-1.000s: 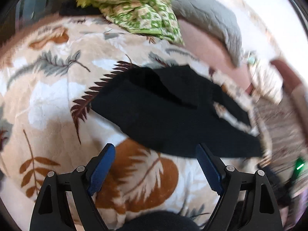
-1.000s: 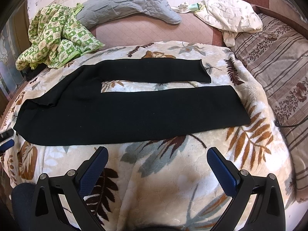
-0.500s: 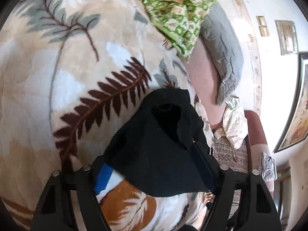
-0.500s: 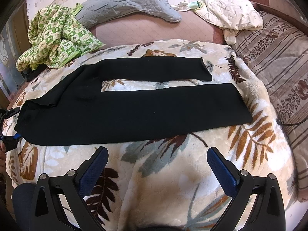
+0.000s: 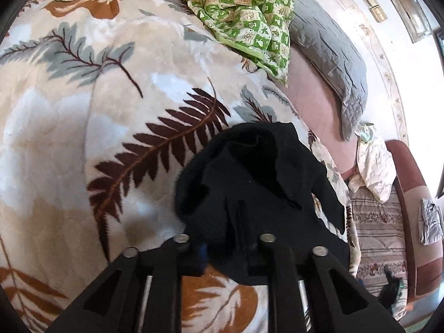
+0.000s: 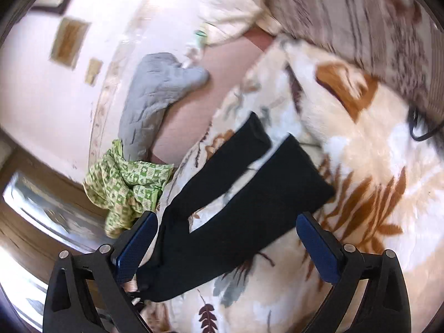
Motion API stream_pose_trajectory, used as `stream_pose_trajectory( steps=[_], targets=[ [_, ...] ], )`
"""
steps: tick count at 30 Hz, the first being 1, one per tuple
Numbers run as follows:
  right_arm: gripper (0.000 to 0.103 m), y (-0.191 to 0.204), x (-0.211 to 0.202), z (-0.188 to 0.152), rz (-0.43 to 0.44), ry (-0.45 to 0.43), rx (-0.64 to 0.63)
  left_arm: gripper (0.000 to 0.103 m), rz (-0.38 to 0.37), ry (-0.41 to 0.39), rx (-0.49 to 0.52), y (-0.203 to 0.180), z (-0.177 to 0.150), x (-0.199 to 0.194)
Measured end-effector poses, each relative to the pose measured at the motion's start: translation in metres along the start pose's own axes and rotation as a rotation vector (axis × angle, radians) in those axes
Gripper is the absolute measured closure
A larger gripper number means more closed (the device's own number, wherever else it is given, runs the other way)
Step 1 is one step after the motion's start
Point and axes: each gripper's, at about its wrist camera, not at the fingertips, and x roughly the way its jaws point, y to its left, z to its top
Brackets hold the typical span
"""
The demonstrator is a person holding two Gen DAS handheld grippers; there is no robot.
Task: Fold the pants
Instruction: 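Grasp the black pants edge with the left gripper while the right gripper grasps beside it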
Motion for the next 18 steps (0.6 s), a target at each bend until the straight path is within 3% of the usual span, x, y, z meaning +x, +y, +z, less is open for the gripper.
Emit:
stream_pose_trajectory(
  steps=[1, 3, 6, 10, 12, 13, 18],
  targets=[
    [0.009, -0.005, 0.003, 0.002, -0.021, 0.01, 0.008, 0.073, -0.008, -0.001, -0.004, -0.001, -0.002, 0.001],
    [0.014, -0.018, 0.007, 0.002, -0.048, 0.01, 0.064, 0.073, -0.014, -0.003, 0.0, 0.0, 0.0, 0.001],
    [0.016, -0.036, 0.015, -0.002, -0.052, 0.017, 0.132, 0.095, 0.003, -0.026, 0.013, 0.002, 0.003, 0.003],
    [0.024, -0.04, 0.03, 0.01, -0.067, -0.006, 0.079, 0.099, 0.009, -0.026, -0.062, 0.017, -0.001, 0.0],
    [0.052, -0.04, 0.041, 0.015, -0.111, 0.016, 0.053, 0.099, 0.005, -0.031, -0.091, 0.021, -0.005, -0.002],
    [0.1, -0.043, 0.043, 0.016, -0.107, 0.035, 0.056, 0.099, -0.002, -0.035, -0.108, 0.022, -0.007, -0.004],
    [0.1, -0.027, 0.03, -0.005, -0.097, 0.088, -0.026, 0.099, -0.037, -0.077, -0.135, 0.036, -0.014, -0.041]
  ],
)
